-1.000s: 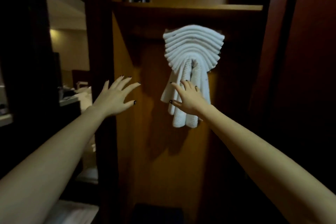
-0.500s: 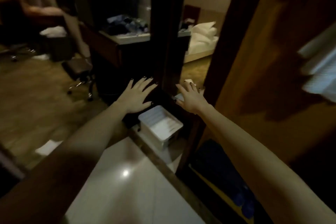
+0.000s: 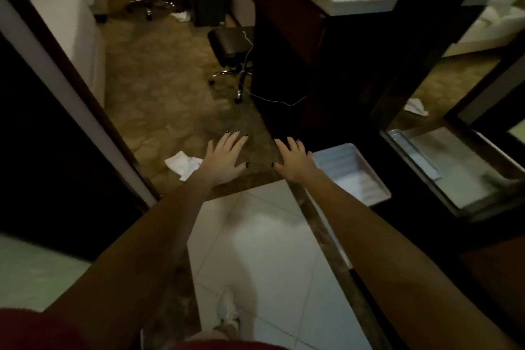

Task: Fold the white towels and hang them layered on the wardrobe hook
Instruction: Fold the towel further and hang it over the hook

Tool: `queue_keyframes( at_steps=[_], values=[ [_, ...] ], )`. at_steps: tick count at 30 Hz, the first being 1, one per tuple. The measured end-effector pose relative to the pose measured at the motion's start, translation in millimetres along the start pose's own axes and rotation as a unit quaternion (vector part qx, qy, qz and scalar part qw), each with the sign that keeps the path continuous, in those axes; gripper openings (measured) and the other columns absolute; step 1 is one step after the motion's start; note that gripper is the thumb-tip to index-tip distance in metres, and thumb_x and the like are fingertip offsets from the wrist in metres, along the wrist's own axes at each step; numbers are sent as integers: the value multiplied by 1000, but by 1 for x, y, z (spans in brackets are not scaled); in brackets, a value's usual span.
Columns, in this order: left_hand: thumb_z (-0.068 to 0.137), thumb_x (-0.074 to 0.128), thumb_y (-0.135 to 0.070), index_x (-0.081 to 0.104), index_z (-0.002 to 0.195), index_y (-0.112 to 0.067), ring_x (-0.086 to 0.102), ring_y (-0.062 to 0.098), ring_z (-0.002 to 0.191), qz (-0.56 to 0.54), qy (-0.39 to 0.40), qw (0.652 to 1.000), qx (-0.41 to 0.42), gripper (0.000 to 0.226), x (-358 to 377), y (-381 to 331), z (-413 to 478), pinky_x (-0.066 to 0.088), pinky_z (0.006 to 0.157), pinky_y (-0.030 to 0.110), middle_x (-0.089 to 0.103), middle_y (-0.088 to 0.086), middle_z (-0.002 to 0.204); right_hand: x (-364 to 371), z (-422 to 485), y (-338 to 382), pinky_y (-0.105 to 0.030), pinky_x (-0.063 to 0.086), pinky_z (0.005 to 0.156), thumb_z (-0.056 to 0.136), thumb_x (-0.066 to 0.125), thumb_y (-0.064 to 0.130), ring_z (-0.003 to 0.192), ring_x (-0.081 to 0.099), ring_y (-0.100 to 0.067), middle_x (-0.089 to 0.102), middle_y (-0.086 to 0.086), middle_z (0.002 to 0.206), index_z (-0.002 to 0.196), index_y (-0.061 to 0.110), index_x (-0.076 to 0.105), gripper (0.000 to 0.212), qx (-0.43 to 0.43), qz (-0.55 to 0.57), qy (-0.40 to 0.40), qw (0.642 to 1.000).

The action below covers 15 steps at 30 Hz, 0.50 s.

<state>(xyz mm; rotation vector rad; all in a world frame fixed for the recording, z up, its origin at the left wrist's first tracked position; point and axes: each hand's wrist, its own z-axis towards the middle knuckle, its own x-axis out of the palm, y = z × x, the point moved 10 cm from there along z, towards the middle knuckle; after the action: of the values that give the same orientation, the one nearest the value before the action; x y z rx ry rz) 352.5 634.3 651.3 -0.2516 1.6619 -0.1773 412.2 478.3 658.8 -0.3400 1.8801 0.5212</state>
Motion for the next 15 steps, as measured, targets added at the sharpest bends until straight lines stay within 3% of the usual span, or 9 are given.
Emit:
queue_keyframes(
  at_steps=[15],
  values=[
    [100,41,-48,4,157,-26,-4,21,151,-15,60,986,-157,72,18,289,117,5,117,60,-2,-1,165,55,304,158,-59,9,118,100,47,45,151,1,-34,4,-8,165,156,30,6,72,-86,-9,126,988]
  ],
)
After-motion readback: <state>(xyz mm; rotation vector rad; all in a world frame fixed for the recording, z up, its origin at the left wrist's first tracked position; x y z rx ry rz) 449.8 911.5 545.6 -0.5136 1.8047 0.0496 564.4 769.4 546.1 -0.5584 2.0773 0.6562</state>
